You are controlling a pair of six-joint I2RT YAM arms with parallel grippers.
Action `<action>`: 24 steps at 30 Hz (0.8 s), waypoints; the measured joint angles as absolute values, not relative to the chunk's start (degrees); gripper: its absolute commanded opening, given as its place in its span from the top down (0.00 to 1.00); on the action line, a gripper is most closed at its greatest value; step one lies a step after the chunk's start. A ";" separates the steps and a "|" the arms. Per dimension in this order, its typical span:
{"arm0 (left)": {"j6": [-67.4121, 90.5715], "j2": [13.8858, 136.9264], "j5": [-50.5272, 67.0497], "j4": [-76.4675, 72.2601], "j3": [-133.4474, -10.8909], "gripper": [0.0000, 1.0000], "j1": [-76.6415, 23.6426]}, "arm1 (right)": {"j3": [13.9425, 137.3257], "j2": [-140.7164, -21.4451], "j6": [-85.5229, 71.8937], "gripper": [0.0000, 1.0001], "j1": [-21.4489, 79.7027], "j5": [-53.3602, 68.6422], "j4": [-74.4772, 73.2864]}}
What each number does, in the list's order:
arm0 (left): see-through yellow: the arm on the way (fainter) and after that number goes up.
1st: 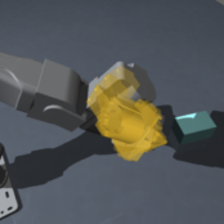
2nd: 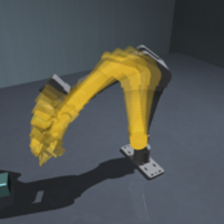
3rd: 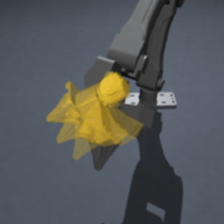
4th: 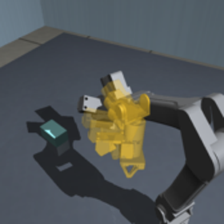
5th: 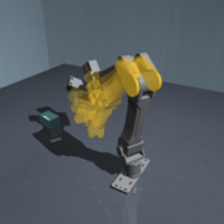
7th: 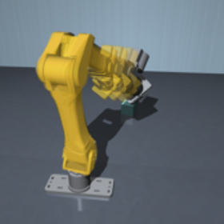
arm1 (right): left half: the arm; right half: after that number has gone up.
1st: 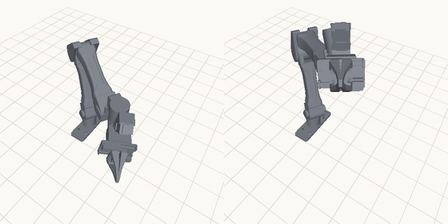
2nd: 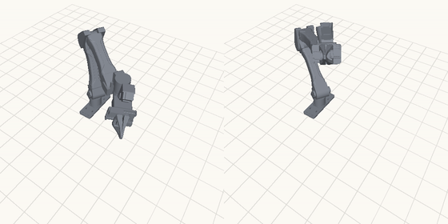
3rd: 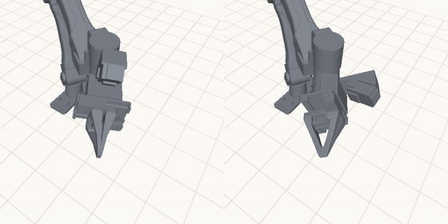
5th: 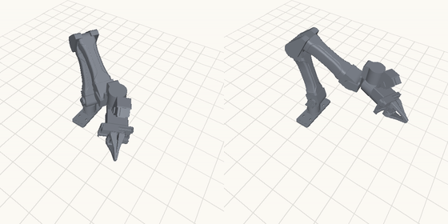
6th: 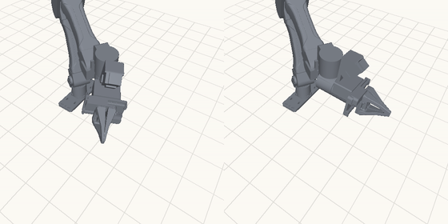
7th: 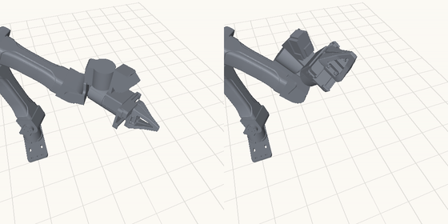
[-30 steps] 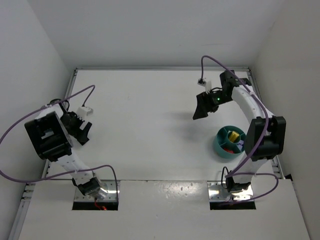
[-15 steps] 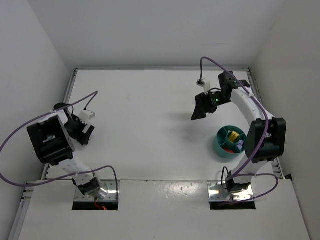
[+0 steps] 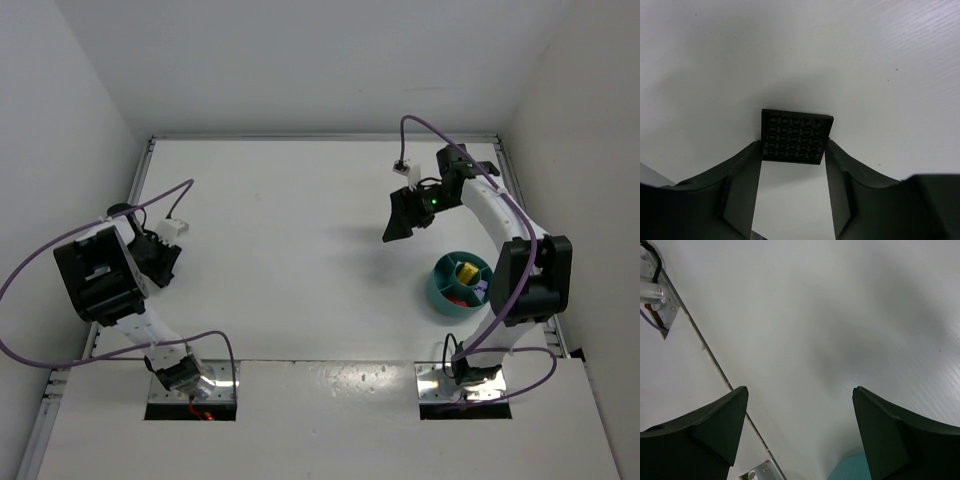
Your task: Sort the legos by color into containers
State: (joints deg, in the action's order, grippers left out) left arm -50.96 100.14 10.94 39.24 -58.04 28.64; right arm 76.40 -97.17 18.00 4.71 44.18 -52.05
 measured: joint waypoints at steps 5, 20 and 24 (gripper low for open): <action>-50.65 99.55 11.97 39.42 -58.17 0.62 28.23 | 75.55 -97.01 15.79 0.17 5.63 47.11 -49.71; -36.93 90.94 25.28 39.66 -61.39 0.70 -0.78 | 75.18 -106.94 -28.56 0.24 16.67 59.70 -11.86; -32.73 88.20 26.37 38.20 -63.42 0.71 -7.53 | 74.43 -111.92 -42.76 0.27 18.04 60.84 -0.30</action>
State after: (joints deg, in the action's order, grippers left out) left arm -32.73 88.20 26.37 38.20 -63.42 -7.53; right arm 74.43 -111.92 -42.76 18.04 60.84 -0.30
